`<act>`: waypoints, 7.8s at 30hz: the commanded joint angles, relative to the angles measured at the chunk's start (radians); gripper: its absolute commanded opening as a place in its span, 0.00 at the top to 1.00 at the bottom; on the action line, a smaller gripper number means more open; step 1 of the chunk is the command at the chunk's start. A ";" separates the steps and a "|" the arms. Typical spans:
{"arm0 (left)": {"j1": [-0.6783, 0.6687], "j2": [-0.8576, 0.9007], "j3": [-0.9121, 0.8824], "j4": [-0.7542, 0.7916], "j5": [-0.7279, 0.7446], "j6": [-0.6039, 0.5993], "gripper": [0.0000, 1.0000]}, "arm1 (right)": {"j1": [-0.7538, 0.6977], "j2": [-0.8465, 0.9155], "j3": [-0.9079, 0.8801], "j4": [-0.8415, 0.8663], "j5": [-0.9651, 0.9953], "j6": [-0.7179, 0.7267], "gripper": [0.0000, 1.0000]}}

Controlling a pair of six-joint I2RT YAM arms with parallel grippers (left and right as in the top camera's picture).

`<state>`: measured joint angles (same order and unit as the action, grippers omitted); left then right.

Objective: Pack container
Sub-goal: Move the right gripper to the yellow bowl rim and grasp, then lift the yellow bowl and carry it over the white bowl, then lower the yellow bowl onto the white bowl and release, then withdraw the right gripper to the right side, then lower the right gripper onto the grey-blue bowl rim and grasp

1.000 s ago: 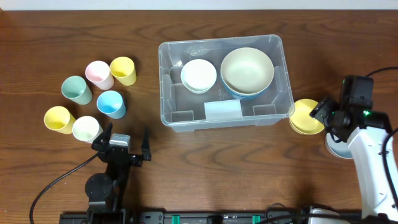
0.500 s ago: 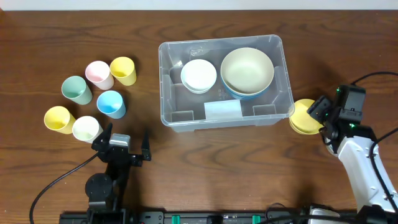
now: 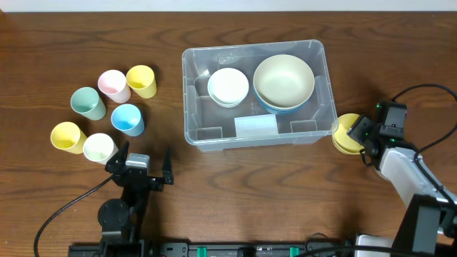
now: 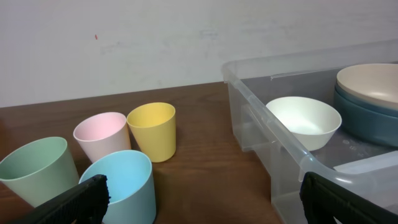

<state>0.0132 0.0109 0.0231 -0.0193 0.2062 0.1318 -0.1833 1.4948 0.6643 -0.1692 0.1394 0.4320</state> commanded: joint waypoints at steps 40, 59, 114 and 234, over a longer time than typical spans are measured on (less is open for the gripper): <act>0.005 -0.006 -0.019 -0.032 0.011 0.006 0.02 | -0.177 -0.089 0.127 -0.036 -0.126 0.106 0.99; 0.005 -0.006 -0.019 -0.032 0.011 0.006 0.02 | -0.081 -0.410 0.298 -0.043 -0.755 0.123 0.99; 0.005 -0.006 -0.019 -0.032 0.011 0.006 0.02 | 0.703 0.331 0.598 0.064 -0.131 -0.101 0.99; 0.005 -0.006 -0.019 -0.032 0.011 0.006 0.02 | -0.177 0.063 0.214 -0.504 -0.121 -0.014 0.57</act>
<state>0.0132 0.0109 0.0231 -0.0193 0.2062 0.1318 -0.3550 1.5494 0.8867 -0.6800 0.0177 0.4164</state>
